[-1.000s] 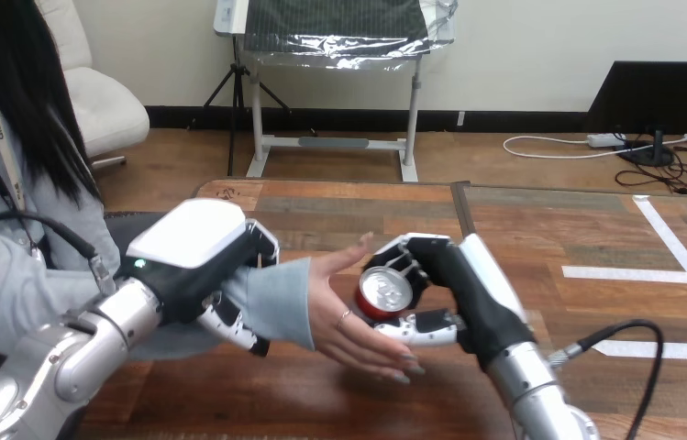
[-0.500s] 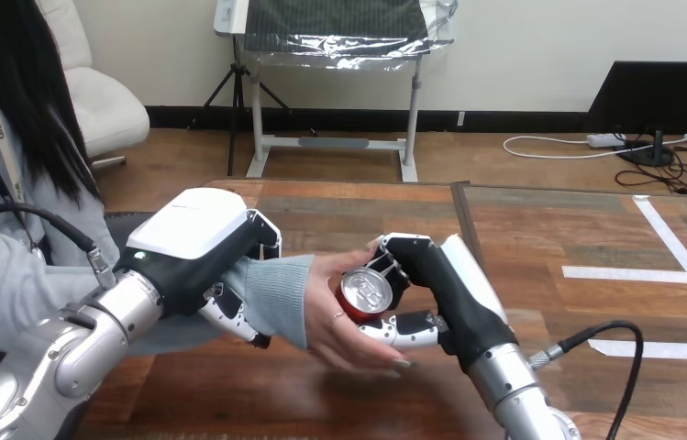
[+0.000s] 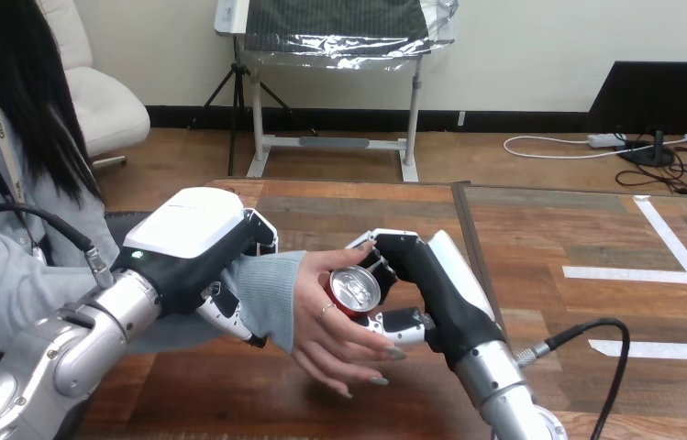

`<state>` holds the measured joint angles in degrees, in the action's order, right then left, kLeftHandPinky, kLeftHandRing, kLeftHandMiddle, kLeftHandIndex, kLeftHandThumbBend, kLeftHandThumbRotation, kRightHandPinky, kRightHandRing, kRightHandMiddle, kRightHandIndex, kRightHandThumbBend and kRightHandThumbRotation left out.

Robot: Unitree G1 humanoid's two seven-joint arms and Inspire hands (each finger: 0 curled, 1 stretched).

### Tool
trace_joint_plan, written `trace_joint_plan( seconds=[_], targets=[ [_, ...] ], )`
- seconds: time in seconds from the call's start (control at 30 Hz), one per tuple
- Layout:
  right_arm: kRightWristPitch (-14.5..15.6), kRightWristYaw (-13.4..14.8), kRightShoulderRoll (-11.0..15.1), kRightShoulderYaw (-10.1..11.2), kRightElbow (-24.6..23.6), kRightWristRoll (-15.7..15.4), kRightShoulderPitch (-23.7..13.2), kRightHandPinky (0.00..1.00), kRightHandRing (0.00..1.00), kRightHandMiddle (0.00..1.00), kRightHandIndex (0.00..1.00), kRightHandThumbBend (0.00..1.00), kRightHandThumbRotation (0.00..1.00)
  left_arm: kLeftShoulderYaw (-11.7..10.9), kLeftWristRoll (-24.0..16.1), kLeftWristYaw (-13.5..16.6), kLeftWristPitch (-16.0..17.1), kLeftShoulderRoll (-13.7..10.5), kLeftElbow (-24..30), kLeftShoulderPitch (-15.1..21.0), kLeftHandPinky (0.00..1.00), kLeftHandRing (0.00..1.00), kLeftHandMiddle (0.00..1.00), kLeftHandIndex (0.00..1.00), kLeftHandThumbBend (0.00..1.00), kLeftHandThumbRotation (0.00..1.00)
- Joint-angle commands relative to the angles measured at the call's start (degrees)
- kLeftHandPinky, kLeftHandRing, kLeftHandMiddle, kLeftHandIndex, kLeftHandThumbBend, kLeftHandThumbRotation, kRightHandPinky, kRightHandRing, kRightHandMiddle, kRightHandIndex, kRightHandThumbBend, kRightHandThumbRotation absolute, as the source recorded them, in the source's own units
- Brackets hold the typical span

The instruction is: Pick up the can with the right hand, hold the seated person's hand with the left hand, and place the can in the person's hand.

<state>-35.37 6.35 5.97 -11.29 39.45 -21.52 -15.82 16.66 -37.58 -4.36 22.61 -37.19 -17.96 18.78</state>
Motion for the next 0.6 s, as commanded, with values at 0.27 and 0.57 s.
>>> trace_joint_plan(
  seconds=[0.27,0.57],
  targets=[
    [1.1,1.1,-2.3,-1.0,-7.2,-0.4,-2.8,0.36,0.40,0.49,0.51,0.78,0.00,-2.2,1.5,1.7,-0.1,2.3,3.5,5.2,0.18,0.24,0.31,0.35,0.92,0.00],
    [1.5,0.7,-2.3,-0.6,-7.6,0.3,-2.7,0.36,0.40,0.49,0.51,0.77,0.00,-2.3,1.6,1.5,-0.7,2.4,4.2,4.6,0.18,0.24,0.32,0.36,0.93,0.00]
  ],
)
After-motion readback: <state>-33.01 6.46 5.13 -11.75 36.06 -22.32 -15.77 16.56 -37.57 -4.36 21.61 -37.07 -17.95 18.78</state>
